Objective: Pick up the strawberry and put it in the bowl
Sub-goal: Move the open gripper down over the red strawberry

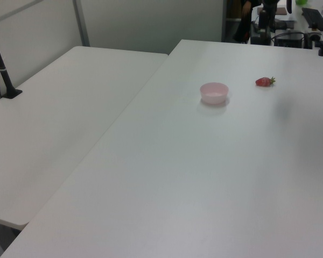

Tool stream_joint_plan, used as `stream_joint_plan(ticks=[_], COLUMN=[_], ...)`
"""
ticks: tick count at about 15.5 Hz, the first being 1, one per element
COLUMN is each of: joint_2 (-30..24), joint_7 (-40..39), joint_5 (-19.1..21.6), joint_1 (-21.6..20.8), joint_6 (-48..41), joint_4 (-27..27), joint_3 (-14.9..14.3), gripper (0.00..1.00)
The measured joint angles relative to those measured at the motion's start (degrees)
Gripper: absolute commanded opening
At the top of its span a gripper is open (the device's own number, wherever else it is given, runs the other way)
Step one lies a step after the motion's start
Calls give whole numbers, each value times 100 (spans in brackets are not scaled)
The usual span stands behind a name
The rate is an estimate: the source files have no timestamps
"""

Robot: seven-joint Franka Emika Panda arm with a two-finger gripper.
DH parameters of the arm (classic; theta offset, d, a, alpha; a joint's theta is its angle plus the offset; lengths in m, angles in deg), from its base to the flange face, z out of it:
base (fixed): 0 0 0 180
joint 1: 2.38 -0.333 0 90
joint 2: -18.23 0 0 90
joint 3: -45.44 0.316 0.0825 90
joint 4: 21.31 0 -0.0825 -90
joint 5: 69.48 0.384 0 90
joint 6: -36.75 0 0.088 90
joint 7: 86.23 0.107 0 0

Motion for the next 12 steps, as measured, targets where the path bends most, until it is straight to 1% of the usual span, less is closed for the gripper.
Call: stream_joint_plan(ticks=[3, 5, 6, 8, 12], joint_2=[159, 393, 649, 1015, 1679], joint_7=[-114, -186, -234, -327, -335], joint_5=[-33, -155, -273, -361, -600], joint_1=[412, 592, 693, 779, 836], joint_6=[1003, 1468, 1790, 2147, 2515], joint_4=[-666, -918, -982, -1002, -998], joint_3=[-8, -8, -8, -7, -5], gripper=[100, 100, 100, 100, 100])
